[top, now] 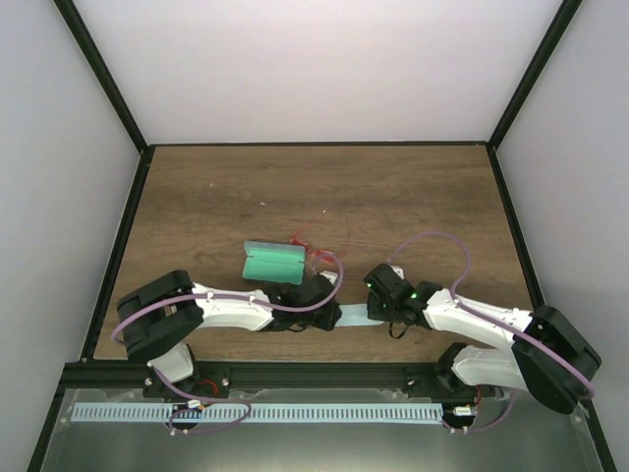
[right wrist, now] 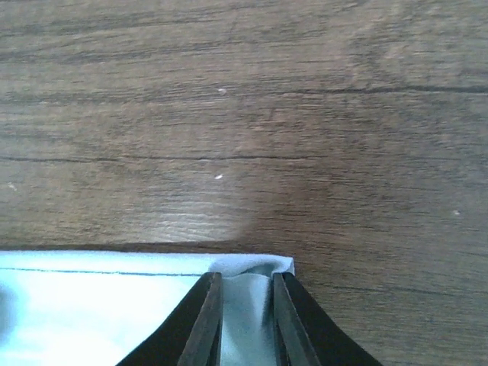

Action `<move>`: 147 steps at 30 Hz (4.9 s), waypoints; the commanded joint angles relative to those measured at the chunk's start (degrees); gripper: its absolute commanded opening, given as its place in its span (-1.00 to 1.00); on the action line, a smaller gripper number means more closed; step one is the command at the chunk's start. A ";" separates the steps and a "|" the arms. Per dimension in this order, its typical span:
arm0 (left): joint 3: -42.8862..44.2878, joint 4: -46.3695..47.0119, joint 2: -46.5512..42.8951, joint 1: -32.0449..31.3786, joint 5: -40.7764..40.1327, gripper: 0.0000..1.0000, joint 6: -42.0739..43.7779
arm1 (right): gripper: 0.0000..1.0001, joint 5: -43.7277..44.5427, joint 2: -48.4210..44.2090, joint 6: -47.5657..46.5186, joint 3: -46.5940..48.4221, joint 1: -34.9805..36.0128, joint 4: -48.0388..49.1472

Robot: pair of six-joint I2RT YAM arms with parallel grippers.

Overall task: Organize the sunglasses
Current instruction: Pick up the glasses cleaning cloth from the center of the board.

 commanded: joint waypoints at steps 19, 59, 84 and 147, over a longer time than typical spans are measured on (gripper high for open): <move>-1.46 -6.03 1.09 -2.93 -7.35 0.01 -5.28 | -0.52 -2.20 -1.61 -1.79 -0.91 0.41 1.92; 0.66 -7.28 3.67 -7.10 -8.72 -0.38 -16.38 | -0.59 -2.82 -3.14 -2.25 -1.57 0.49 2.58; 0.50 -7.64 4.53 -7.13 -10.60 -0.41 -15.82 | -0.51 -1.46 -4.95 -1.00 -1.51 0.54 1.38; 0.36 -8.13 -0.38 -7.05 -22.44 -0.91 -12.36 | -0.99 -0.68 -1.78 -2.56 3.92 5.24 2.92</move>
